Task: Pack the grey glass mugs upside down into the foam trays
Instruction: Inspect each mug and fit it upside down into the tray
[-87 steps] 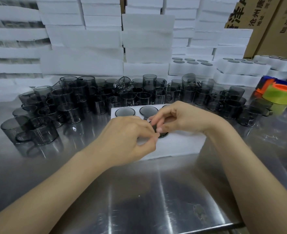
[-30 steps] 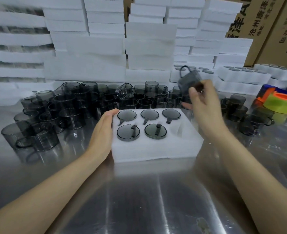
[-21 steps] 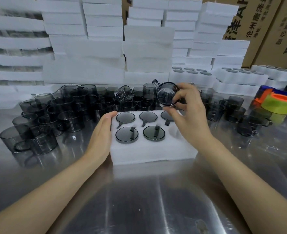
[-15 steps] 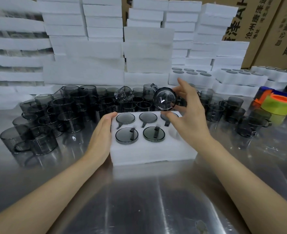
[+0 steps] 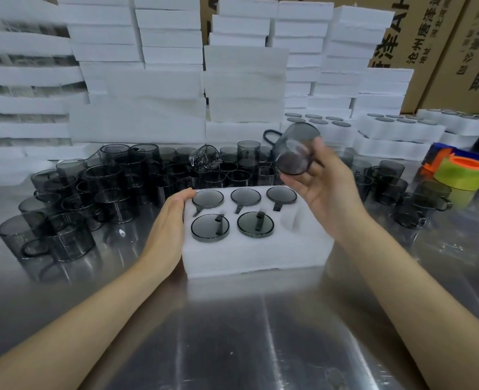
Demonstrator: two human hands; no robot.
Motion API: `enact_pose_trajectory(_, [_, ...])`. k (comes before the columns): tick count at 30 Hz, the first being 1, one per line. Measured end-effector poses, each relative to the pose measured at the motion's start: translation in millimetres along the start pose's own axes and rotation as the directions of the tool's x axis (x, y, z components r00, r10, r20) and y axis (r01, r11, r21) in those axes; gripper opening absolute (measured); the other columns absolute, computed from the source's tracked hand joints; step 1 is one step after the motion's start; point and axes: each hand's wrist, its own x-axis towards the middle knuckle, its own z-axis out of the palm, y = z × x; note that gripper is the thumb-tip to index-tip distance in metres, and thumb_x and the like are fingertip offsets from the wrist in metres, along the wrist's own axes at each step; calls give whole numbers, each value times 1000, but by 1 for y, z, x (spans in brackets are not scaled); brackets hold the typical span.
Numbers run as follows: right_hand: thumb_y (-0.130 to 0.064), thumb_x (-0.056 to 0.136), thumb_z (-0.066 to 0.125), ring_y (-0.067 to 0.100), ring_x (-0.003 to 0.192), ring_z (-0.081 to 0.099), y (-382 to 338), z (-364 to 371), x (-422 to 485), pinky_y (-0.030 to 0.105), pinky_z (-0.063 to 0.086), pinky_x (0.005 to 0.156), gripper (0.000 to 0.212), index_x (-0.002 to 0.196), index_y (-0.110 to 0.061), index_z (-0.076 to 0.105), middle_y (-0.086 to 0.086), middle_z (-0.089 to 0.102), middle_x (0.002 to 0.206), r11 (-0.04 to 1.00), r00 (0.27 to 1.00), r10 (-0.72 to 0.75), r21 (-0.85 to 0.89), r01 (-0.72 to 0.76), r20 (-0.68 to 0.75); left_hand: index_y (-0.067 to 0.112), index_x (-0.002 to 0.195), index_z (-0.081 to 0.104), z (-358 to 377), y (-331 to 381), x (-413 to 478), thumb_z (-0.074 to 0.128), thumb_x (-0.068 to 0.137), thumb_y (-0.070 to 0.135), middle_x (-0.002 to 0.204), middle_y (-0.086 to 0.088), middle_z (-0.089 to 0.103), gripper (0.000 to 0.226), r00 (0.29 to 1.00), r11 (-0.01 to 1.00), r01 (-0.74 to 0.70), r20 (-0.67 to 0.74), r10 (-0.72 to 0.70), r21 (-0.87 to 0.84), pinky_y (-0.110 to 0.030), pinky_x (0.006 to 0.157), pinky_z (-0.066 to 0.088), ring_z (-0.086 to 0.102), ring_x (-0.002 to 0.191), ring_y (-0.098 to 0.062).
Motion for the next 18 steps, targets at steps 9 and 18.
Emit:
enact_pose_trajectory(9, [-52, 85, 58, 19, 78, 70, -5, -3, 0, 23, 56, 61, 50, 95, -4, 64, 16, 71, 94, 916, 950, 284, 257, -308, 126, 50, 98, 67, 0, 0, 0, 33, 81, 58, 124, 17, 62, 39, 1000, 1000, -6, 19, 6, -18, -42, 111, 36, 54, 122, -9])
enact_pose_trajectory(18, [-30, 84, 65, 22, 78, 61, -10, -10, 4, 30, 48, 66, 25, 93, -10, 52, 12, 57, 96, 984, 1000, 5, -179, -5, 0, 44, 102, 70, 0, 0, 1, 39, 85, 52, 124, 29, 57, 36, 999, 999, -13, 29, 15, -39, -39, 114, 32, 50, 124, -2])
